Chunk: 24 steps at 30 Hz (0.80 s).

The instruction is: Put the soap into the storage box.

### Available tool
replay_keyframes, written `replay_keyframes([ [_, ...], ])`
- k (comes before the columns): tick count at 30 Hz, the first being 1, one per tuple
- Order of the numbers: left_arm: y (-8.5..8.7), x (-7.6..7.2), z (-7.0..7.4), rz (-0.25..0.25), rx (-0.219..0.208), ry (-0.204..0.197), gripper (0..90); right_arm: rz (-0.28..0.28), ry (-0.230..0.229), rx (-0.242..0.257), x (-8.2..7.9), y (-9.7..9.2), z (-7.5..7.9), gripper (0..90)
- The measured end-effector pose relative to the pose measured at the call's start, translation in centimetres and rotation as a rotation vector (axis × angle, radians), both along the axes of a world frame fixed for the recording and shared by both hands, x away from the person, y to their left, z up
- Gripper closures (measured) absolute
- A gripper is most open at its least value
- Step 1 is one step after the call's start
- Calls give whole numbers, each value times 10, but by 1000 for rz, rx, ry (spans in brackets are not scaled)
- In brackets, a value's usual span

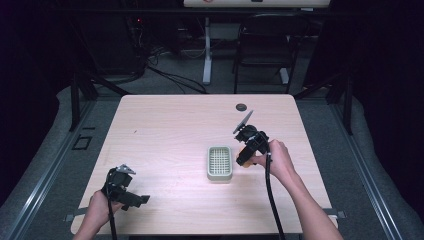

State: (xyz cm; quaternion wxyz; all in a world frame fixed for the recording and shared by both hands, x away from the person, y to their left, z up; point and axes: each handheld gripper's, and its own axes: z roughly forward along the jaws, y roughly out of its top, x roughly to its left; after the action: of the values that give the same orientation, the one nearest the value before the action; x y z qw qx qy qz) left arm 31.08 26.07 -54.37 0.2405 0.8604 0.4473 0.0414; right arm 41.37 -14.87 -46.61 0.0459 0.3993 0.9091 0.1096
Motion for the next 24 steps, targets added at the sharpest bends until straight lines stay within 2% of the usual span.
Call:
replay_keyframes([
  [24,1,0,-1,2,-1,4,0,31,1,-15,14,19,5,266],
])
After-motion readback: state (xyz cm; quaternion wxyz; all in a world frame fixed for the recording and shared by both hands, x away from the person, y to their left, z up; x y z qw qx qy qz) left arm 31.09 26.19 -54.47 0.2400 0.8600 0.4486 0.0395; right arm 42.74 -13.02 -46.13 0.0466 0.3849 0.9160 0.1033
